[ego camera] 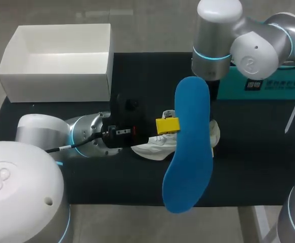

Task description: Take the shoe out of the shoebox, open the shoe tongue, remove and reinsert the insole, then place the shoe into the shoebox

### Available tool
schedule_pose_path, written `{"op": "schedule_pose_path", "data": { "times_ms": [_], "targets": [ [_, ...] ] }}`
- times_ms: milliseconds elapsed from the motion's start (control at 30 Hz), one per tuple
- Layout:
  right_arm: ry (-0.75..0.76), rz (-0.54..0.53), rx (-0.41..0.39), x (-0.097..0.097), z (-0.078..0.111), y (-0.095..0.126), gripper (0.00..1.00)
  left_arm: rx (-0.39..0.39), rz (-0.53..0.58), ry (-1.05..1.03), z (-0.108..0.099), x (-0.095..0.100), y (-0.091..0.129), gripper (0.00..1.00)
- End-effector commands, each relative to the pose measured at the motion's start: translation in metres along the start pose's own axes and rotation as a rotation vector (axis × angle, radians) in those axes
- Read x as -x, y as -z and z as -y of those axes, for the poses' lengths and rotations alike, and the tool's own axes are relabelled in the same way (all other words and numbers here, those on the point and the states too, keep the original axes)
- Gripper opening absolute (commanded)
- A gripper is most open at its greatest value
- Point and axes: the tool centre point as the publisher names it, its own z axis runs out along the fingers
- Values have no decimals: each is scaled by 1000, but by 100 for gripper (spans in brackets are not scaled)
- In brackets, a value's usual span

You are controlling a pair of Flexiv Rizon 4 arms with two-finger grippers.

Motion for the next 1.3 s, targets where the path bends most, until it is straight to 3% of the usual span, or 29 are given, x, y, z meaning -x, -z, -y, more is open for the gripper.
{"op": "schedule_pose_path", "data": {
  "times_ms": [33,233,367,467,500,533,1200,1300],
  "targets": [
    [7,-6,-23,-1,-28,-22,100,-2,-1,-1,-1,0,0,0],
    [7,0,-8,-3,-47,-37,100,-2,-1,-1,-1,0,0,0],
    [-4,10,-6,-1,-50,-48,100,-2,-1,-1,-1,0,0,0],
    [-17,13,-3,-2,-50,-51,34,-2,-1,-1,-1,0,0,0],
    [-22,6,1,-3,-50,-52,22,-2,-1,-1,-1,0,0,0],
    [-27,-5,1,-5,-51,-53,0,-2,-1,-1,-1,0,0,0],
    [-38,-19,5,-7,-52,-56,0,-2,-1,-1,-1,0,0,0],
    [-109,-55,-12,-13,-51,-48,0,-2,-1,-1,-1,0,0,0]
  ]
}}
